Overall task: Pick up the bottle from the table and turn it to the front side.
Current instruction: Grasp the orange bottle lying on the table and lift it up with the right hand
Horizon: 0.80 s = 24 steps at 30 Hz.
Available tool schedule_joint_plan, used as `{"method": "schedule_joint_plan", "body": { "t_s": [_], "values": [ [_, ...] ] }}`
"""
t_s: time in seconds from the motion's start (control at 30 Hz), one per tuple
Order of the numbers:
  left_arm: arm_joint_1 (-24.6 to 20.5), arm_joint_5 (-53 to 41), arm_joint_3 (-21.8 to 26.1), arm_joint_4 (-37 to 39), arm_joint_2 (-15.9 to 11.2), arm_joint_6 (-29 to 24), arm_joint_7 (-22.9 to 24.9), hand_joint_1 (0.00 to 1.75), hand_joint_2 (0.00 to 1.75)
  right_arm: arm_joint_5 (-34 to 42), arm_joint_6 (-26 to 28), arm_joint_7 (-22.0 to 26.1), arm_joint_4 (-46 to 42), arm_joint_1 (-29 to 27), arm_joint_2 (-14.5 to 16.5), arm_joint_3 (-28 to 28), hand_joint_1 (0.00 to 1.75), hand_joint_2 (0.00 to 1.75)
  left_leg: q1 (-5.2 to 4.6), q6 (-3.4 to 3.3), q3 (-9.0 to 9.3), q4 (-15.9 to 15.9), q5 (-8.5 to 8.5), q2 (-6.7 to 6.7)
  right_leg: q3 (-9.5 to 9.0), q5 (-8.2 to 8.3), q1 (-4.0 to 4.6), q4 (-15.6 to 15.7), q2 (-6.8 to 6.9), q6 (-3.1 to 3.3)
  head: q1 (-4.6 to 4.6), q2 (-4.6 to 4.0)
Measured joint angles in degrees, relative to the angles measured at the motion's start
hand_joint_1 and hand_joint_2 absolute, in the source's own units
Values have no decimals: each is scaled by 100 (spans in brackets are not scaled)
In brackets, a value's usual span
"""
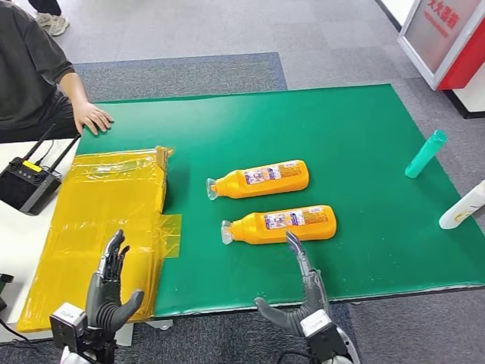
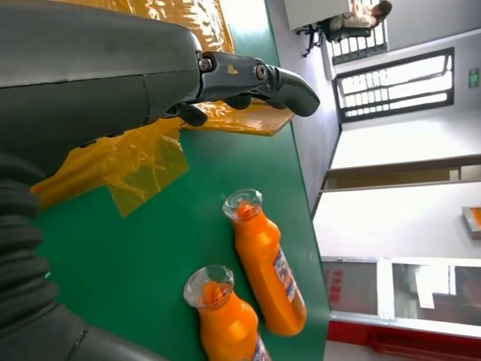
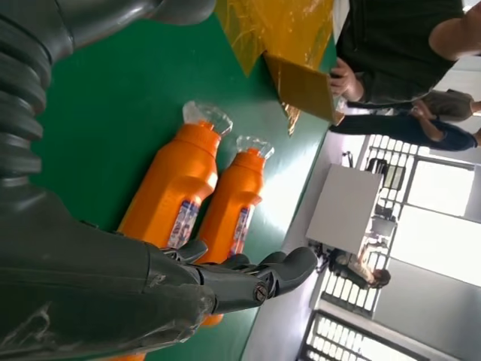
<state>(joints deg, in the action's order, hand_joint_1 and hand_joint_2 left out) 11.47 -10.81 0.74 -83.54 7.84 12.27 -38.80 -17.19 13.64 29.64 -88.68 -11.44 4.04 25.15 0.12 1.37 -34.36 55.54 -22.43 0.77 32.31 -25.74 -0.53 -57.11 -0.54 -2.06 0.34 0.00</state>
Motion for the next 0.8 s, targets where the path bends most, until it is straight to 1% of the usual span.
{"method": "schedule_joint_plan", "body": {
  "t_s": [0.13, 0.2, 0.3, 0.37, 0.53, 0.63, 0.8],
  "values": [
    [59, -18, -43, 16, 34, -69, 2, 0, 175, -749, 422, -397, -286, -134, -131, -130, 0, 175, 0, 0, 1, 0, -3, 0, -1, -1, -1, 0, 0, -1, 1, -1],
    [96, -53, -43, 52, 34, -66, 2, 0, 175, -1090, 528, -643, -355, -167, -199, -214, 0, 175, 0, 0, 1, 0, -3, 0, -1, -1, -1, 0, 0, -1, -1, -1],
    [150, -151, -39, 152, 31, 14, 2, 0, 175, -1771, 587, -1146, -380, -155, -351, -365, 0, 175, 0, -1, 1, 0, -1, 0, -2, 0, -1, 0, 0, -2, 1, 0],
    [143, -187, -35, 223, 23, 78, 2, 0, 175, -2176, 499, -1450, -386, -80, -466, -481, 0, 175, -1, -2, 1, 0, 1, 0, -2, 3, -2, 0, 0, -4, 1, 0],
    [-19, -335, -33, 480, 16, 156, 2, 0, 175, -2950, -66, -2094, -408, 333, -733, -733, 0, 175, -4, -3, 2, 0, 6, 0, -3, 11, -5, 0, -1, -10, 1, 0],
    [-47, -387, -30, 578, 16, 190, 1, 0, 175, -3135, -231, -2256, -382, 546, -837, -832, 0, 175, -4, -4, 2, 0, 8, -1, -3, 12, -5, 0, 0, -11, 1, 0],
    [-70, -395, -28, 675, 16, 214, 0, 0, 175, -3201, -277, -2307, -346, 699, -922, -894, 0, 175, -4, -4, 1, 0, 8, 0, -2, 12, -5, 0, 0, -11, 1, 0]
  ]
}}
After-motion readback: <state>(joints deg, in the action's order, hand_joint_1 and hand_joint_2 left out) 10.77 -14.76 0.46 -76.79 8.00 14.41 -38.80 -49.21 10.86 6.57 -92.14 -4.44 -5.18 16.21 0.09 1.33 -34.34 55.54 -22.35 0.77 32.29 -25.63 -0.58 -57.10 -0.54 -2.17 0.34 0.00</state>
